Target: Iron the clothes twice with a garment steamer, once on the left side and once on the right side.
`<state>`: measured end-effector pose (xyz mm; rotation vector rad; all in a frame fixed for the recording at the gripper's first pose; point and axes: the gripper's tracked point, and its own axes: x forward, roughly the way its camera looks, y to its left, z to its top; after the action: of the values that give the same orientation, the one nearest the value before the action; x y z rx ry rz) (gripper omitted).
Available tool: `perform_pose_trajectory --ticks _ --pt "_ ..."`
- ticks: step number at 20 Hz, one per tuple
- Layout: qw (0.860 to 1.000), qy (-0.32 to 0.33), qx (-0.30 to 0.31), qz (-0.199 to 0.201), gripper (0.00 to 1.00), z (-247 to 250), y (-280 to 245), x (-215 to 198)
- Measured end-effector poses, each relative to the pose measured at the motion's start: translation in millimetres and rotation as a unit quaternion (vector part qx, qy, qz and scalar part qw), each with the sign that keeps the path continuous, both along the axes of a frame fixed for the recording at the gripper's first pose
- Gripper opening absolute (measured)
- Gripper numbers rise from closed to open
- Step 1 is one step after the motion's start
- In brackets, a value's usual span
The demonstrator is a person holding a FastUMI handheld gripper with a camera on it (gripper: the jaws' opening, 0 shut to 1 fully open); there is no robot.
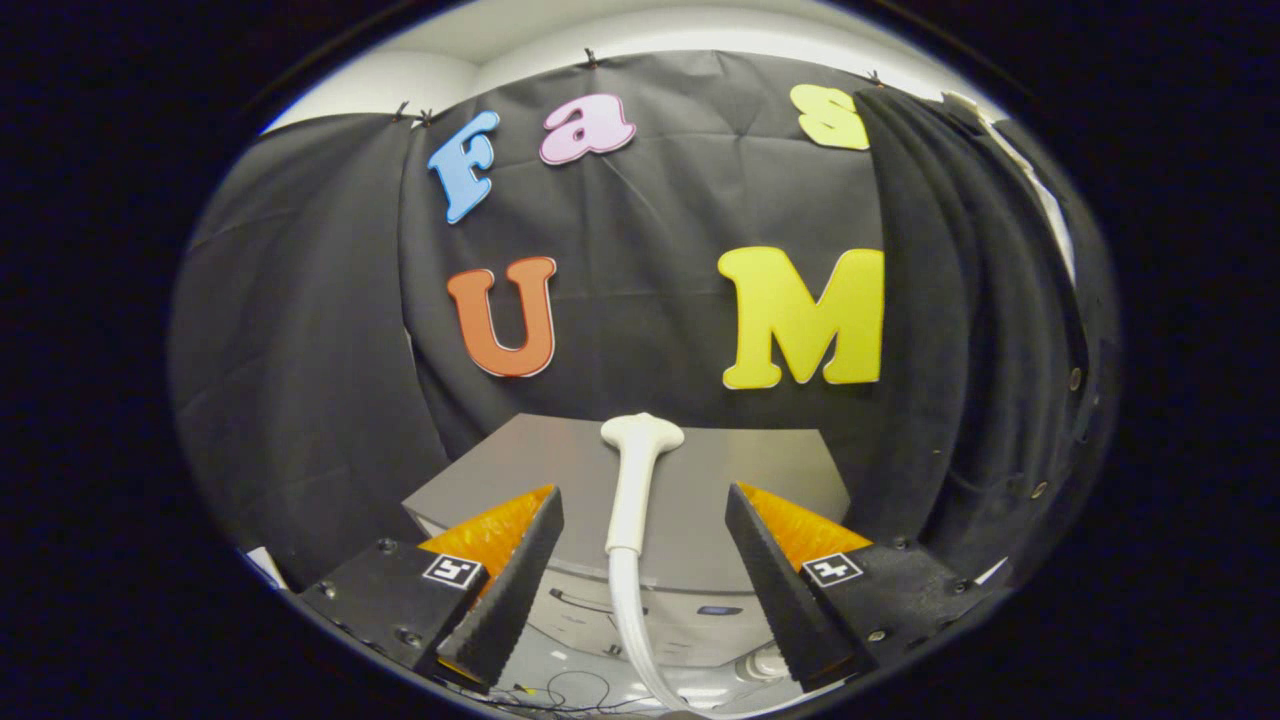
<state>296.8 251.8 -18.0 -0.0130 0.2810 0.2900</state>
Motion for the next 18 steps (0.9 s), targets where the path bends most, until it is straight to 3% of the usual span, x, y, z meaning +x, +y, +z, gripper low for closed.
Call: perform_pose_trajectory --ticks 8,11,14,18 --pt "0.995 0.099 -0.032 -0.004 0.98 -65.0 20.3 79.9" --pt "0.991 0.124 -0.043 -0.007 0.85 -82.3 29.8 99.6" --pt "0.989 0.144 -0.04 -0.007 0.8 -91.6 40.8 111.4" --pt "0.982 0.185 -0.035 -0.012 0.6 -106.4 50.8 114.5"
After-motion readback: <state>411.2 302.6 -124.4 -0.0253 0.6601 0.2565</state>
